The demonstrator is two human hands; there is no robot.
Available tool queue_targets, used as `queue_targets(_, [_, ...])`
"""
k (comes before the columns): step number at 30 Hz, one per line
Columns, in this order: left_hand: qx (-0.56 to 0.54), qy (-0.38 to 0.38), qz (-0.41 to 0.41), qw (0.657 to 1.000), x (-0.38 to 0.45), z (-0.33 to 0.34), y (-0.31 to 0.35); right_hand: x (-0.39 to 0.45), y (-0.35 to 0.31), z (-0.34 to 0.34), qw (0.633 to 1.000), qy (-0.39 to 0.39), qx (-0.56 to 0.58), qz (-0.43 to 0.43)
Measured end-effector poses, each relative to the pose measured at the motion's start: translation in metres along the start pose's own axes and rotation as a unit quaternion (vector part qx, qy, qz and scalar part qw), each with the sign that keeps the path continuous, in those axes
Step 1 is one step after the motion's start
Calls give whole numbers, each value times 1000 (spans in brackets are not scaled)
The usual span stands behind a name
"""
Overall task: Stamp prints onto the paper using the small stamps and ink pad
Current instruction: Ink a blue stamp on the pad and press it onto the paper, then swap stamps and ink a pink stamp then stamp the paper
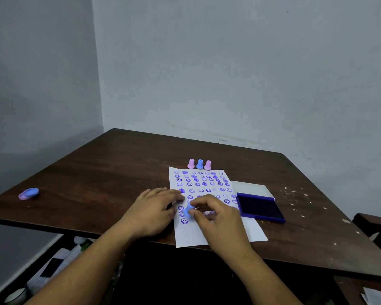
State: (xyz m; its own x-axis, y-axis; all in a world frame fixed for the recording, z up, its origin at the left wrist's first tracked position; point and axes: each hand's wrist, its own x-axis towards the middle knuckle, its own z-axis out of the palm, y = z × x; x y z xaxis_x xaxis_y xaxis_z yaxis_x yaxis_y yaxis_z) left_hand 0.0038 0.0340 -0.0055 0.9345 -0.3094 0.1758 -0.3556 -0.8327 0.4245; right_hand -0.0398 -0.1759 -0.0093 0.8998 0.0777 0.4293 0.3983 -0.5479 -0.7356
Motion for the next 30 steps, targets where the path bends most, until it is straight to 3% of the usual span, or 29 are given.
queue_targets(6, [-3,-2,-1,1000,-1,-2,1,11,4,-8,989,48,125,63])
queue_targets(13, [-3,-3,3,1000,-1,-1,0,68,5,-43,987,75,129,58])
queue_targets(17, [-3,-3,2,1000,0,0,0,118,19,-62,990,104,73,69])
queue_targets(30, [2,-3,10,1000,-2,2,-3,207,87,-52,984,80,-132,93])
